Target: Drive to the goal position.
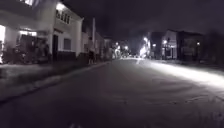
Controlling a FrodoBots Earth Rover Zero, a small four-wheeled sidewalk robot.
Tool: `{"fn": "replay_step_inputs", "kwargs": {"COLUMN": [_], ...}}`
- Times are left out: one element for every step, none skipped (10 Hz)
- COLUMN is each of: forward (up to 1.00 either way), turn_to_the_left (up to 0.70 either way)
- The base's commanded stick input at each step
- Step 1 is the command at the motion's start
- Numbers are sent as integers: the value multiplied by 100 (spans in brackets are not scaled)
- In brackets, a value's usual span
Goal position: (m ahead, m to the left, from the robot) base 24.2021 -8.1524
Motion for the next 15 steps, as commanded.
{"fn": "replay_step_inputs", "kwargs": {"forward": [0,0,0,0,24,59,70,70,2,70,70,70,70,70,70], "turn_to_the_left": [0,0,0,0,0,0,0,0,0,-20,-24,0,0,0,0]}}
